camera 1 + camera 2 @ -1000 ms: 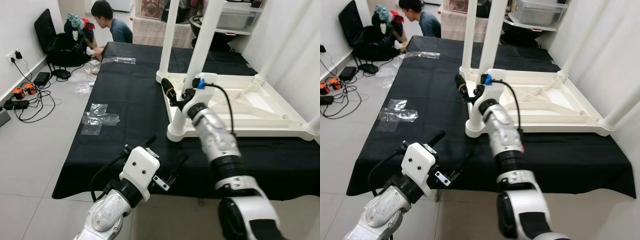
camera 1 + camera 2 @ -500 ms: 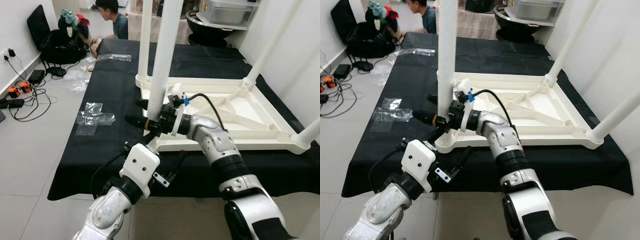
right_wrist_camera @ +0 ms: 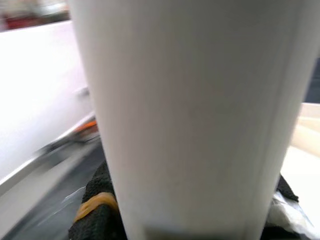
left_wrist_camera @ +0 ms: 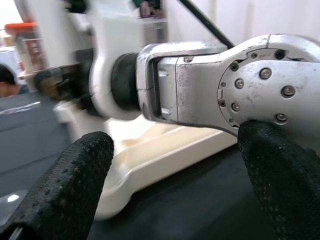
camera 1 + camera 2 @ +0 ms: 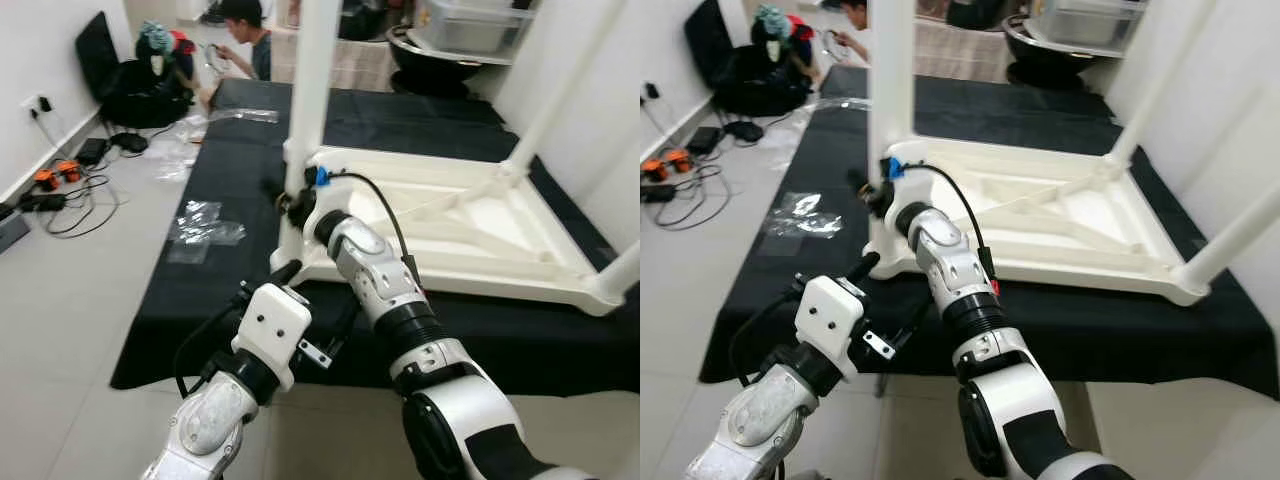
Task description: Building children table
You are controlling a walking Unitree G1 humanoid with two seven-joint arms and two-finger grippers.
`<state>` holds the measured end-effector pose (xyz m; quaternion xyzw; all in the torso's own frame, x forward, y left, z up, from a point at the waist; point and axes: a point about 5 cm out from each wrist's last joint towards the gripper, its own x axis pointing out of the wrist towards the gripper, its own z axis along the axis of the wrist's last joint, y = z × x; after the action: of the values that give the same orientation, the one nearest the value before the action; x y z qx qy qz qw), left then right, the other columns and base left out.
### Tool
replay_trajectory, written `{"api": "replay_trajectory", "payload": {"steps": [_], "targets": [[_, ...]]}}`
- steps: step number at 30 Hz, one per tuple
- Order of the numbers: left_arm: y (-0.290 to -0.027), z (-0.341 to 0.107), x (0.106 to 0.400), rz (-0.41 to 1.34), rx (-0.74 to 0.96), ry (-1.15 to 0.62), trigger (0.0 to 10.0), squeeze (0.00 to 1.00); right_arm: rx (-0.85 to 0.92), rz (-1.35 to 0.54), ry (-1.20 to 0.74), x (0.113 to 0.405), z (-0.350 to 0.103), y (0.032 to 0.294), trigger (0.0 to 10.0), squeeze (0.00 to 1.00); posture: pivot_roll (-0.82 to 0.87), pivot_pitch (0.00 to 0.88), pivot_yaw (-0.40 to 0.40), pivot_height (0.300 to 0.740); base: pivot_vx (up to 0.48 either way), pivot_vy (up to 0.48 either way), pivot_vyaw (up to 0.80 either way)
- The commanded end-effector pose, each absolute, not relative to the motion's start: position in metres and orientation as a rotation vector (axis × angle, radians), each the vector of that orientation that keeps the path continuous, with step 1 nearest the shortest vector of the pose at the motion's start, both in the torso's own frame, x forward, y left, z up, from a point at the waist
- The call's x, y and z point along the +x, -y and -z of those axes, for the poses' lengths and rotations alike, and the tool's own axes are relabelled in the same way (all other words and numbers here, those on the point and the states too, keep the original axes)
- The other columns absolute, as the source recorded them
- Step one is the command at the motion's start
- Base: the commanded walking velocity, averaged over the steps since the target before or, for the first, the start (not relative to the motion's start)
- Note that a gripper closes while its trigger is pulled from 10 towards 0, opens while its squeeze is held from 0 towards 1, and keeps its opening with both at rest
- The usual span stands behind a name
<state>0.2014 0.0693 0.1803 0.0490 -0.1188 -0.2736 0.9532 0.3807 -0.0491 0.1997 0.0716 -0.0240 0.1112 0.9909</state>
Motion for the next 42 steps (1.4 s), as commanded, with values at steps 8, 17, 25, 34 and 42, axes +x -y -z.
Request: {"api": "replay_trajectory", "payload": {"steps": [8, 17, 25, 34, 42], "targets": [[-0.063, -0.179, 0.199, 0.588, 0.084, 0.239, 10.0, 0.00, 0.250, -0.042, 0.046, 0.373, -0.203, 0.048, 10.0, 0.00, 0.08, 0.038, -0.125, 0.740, 0.000, 0.000, 0.00], [-0.062, -0.178, 0.199, 0.590, 0.082, 0.237, 10.0, 0.00, 0.304, -0.228, 0.139, 0.368, -0.213, 0.038, 10.0, 1.00, 0.08, 0.023, -0.125, 0.740, 0.000, 0.000, 0.00], [-0.062, -0.177, 0.199, 0.593, 0.090, 0.238, 10.0, 0.00, 0.326, -0.604, 0.163, 0.348, -0.209, 0.029, 10.0, 0.00, 0.08, 0.009, -0.118, 0.740, 0.000, 0.000, 0.00], [-0.063, -0.178, 0.202, 0.593, 0.092, 0.242, 10.0, 0.00, 0.166, -0.688, -0.019, 0.343, -0.160, 0.094, 10.0, 0.00, 0.07, 0.011, -0.111, 0.740, 0.000, 0.000, 0.00], [-0.064, -0.179, 0.204, 0.590, 0.098, 0.246, 10.0, 0.00, 0.198, -0.630, -0.028, 0.345, -0.157, 0.113, 10.0, 0.00, 0.07, 0.011, -0.108, 0.740, 0.000, 0.000, 0.00]]}}
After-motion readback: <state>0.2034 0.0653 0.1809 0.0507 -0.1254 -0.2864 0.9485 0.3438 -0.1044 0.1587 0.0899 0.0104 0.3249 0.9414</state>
